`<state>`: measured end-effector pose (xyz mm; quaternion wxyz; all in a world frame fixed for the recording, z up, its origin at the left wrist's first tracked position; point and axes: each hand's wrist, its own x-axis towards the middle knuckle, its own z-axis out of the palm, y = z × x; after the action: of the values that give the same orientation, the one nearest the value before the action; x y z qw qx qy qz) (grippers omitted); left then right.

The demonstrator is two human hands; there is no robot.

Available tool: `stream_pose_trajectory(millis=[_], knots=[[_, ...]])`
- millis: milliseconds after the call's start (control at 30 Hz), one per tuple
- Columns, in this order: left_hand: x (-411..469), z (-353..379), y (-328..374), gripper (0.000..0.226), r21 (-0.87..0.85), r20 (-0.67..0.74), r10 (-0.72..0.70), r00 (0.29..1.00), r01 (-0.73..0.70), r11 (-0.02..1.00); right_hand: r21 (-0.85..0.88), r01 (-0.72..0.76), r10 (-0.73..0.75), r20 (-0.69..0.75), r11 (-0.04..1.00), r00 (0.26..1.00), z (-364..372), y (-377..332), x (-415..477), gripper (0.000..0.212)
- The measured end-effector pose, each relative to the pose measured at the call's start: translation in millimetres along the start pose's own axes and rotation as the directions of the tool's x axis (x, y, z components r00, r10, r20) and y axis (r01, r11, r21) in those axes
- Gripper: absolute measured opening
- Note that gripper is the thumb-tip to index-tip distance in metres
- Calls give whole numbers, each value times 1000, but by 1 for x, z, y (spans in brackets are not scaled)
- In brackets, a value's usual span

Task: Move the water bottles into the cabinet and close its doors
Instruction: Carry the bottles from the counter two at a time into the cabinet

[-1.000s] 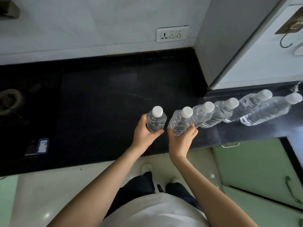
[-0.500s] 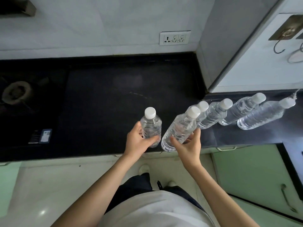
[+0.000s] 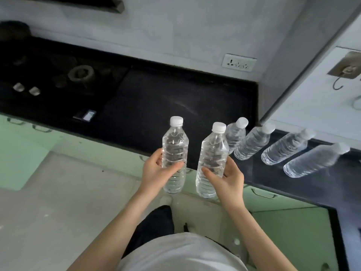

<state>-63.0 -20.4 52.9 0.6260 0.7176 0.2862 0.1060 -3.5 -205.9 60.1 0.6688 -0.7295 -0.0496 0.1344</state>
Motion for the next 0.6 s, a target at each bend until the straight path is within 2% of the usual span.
stream_pose_trajectory(millis=[167, 300, 433, 600], knots=[[-62, -27, -23, 25, -54, -178, -97, 979, 89, 995, -51, -32, 41, 175, 998, 984, 18, 8, -30, 35], [-99, -60, -32, 29, -84, -347, -141, 927, 119, 989, -79, -15, 41, 330, 997, 943, 51, 4, -44, 35], [-135, -103, -41, 35, -127, -513, -174, 841, 126, 984, -90, 37, 10, 477, 995, 879, 99, -5, -62, 37], [-197, -167, -56, 29, -196, -701, -221, 678, 115, 974, -52, 101, -42, 658, 994, 752, 174, -15, -109, 41]])
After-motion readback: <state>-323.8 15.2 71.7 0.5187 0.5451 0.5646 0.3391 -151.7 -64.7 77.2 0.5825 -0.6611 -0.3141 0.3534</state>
